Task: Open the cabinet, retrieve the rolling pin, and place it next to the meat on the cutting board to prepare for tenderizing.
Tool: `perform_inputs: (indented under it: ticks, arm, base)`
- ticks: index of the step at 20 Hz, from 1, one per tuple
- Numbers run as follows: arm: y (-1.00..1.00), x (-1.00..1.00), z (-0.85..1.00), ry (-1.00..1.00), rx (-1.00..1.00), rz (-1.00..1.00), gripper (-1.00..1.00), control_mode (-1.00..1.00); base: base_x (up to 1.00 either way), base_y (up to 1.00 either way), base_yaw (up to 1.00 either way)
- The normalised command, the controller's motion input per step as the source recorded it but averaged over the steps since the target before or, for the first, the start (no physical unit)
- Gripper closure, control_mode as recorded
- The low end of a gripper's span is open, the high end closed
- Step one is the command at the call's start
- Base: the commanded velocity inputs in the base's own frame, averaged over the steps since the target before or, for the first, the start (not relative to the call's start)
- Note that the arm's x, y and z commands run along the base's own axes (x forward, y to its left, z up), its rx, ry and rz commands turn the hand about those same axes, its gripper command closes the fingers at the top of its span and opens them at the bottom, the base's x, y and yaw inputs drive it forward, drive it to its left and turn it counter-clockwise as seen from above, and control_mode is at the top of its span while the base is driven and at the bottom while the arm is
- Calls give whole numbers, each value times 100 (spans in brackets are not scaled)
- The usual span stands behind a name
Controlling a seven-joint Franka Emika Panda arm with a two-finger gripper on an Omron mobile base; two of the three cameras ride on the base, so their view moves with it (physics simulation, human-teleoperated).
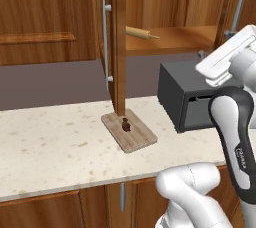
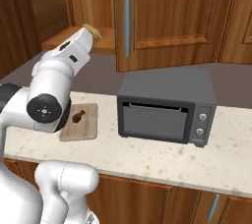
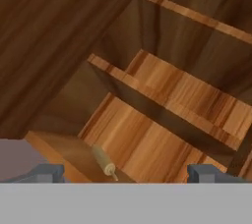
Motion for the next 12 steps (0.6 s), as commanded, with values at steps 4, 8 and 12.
perform_inputs:
  ticks: [4, 8, 12]
  arm:
    - [28, 71, -2, 6, -18, -2, -100, -100]
    - [5, 45, -3, 3, -25, -20, -100, -100]
    - [0, 34, -2, 6, -24, -31, -100, -100]
  base:
    - [0, 0, 0]
    - [0, 0, 0]
    - [0, 0, 0]
